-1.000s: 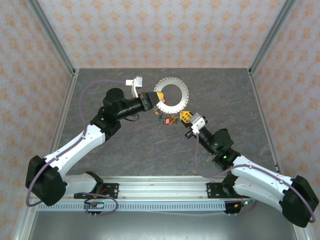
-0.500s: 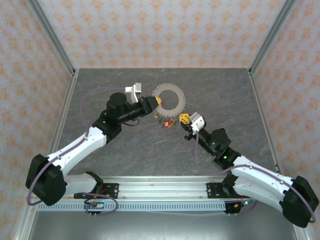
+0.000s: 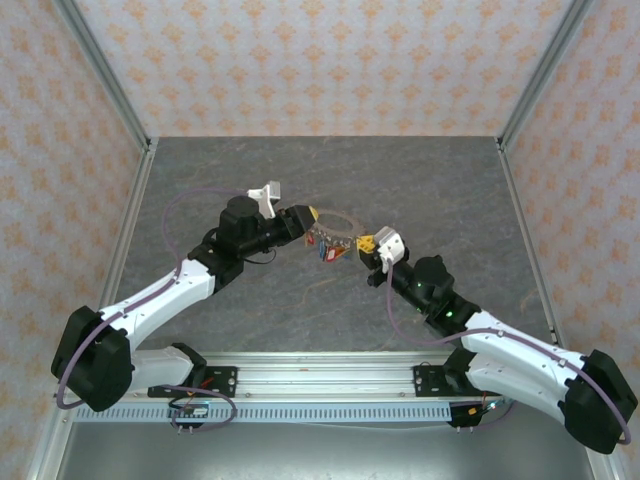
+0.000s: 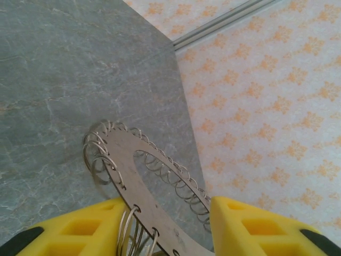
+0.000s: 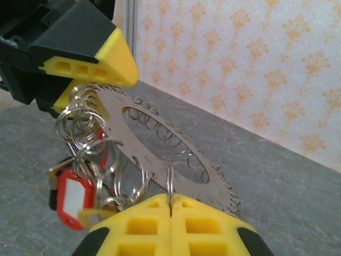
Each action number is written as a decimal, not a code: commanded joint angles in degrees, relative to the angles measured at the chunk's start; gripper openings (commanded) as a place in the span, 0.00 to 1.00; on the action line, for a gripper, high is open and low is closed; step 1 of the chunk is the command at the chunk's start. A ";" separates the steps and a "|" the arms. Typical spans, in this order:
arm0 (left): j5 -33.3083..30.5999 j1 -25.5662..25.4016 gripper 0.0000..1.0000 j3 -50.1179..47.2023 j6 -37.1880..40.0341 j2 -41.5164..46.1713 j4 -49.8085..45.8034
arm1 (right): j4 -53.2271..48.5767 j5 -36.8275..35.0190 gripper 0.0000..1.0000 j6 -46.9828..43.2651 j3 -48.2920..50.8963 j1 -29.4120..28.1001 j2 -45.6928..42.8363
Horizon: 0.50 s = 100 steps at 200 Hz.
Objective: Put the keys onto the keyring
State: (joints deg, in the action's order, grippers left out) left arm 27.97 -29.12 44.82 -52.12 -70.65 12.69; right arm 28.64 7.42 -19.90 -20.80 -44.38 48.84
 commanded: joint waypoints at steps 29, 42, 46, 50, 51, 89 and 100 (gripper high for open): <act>-3.37 0.29 0.48 -1.47 3.63 0.62 -2.24 | -1.09 -0.66 0.00 2.34 -2.05 -0.09 1.67; -3.99 0.25 0.48 -2.87 3.70 0.45 -2.27 | -1.72 -1.71 0.00 2.72 -2.00 -0.09 2.50; -4.13 0.27 0.48 -3.40 3.55 0.35 -2.08 | -1.94 -2.04 0.00 2.69 -2.01 -0.09 2.63; -4.30 0.28 0.48 -3.99 3.37 0.18 -1.79 | -2.20 -2.27 0.00 2.65 -2.01 -0.09 2.99; -4.31 0.29 0.48 -4.10 3.31 0.13 -1.70 | -2.28 -2.34 0.00 2.66 -1.99 -0.09 3.09; -5.63 0.26 0.48 -9.39 1.28 -2.09 2.59 | -3.59 -2.01 0.00 2.20 -1.55 -0.09 8.00; -6.54 0.25 0.48 -10.84 0.97 -2.00 3.67 | -3.32 -1.28 0.00 2.16 -0.99 -0.11 9.34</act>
State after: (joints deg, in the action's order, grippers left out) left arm 24.56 -29.12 36.56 -50.65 -71.88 12.16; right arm 23.24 5.91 -18.39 -20.82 -44.31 56.25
